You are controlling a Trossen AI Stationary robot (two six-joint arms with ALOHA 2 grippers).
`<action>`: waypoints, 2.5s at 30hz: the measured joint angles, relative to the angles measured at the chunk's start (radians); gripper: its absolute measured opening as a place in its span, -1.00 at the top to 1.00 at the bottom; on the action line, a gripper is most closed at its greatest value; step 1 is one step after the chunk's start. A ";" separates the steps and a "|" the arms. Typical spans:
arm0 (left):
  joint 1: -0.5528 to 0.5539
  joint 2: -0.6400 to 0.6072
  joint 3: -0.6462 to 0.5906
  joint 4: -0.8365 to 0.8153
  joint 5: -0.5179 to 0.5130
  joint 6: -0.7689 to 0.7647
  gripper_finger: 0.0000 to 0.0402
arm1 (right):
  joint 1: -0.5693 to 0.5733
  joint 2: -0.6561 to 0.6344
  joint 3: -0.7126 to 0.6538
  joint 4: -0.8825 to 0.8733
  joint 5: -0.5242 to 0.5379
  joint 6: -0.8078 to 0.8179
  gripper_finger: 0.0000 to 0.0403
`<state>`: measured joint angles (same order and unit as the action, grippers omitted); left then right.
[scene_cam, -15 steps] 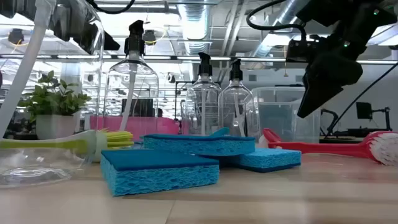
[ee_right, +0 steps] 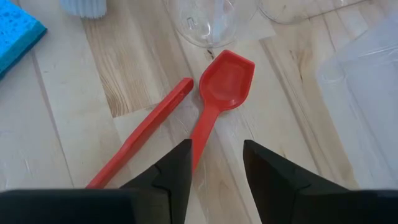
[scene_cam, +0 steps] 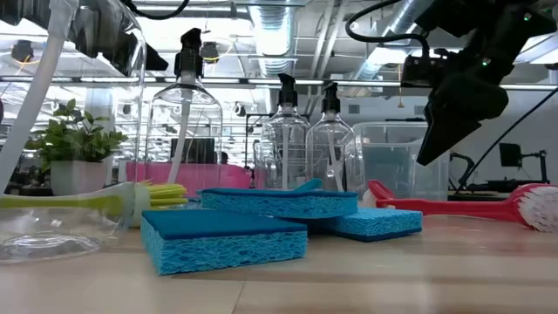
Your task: Pick & Place Kitchen Sink Supplies
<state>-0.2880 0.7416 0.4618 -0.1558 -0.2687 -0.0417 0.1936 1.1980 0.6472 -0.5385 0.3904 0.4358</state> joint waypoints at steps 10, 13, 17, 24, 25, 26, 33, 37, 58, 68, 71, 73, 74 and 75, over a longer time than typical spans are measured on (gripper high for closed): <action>0.000 0.000 0.000 0.000 0.000 0.000 0.26 | 0.000 0.000 0.000 0.000 0.000 0.019 0.32; 0.000 0.000 0.000 0.000 0.000 0.000 0.26 | 0.002 0.000 -0.013 0.016 0.000 0.060 0.31; 0.000 0.000 0.000 0.000 0.000 0.000 0.26 | 0.002 0.000 -0.050 0.033 -0.001 0.087 0.30; 0.000 0.000 0.000 0.000 0.000 0.000 0.26 | 0.001 0.000 -0.109 0.131 -0.057 0.127 0.24; 0.000 0.000 0.000 0.000 0.000 0.000 0.26 | 0.001 0.000 -0.111 0.138 -0.060 0.126 0.23; 0.000 0.000 0.000 0.000 0.000 0.000 0.26 | 0.001 0.000 -0.111 0.140 -0.060 0.127 0.21; 0.000 0.000 0.000 0.000 0.000 0.000 0.26 | 0.000 0.006 -0.111 0.141 -0.055 0.131 0.05; 0.000 0.000 0.000 0.001 0.000 0.000 0.26 | 0.000 0.059 -0.111 0.152 -0.053 0.130 -0.02; 0.000 0.000 0.001 0.007 0.000 0.000 0.26 | -0.070 0.229 -0.109 0.186 -0.184 0.077 0.38; 0.000 0.000 0.001 0.007 0.000 0.000 0.26 | -0.068 0.133 -0.114 0.134 -0.241 0.077 0.78; 0.000 0.000 0.001 0.007 0.000 0.000 0.26 | -0.063 0.125 -0.114 0.104 -0.237 0.082 0.77; 0.000 0.000 0.001 0.007 0.000 0.000 0.26 | -0.063 0.125 -0.113 0.089 -0.227 0.086 0.71; 0.000 0.000 0.001 0.007 0.000 0.000 0.26 | -0.063 0.125 -0.113 0.084 -0.221 0.086 0.68; 0.000 0.000 0.001 0.007 0.000 0.000 0.26 | -0.063 0.125 -0.113 0.080 -0.216 0.086 0.67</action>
<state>-0.2882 0.7414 0.4625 -0.1489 -0.2684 -0.0418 0.1303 1.3228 0.5346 -0.4587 0.1743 0.5217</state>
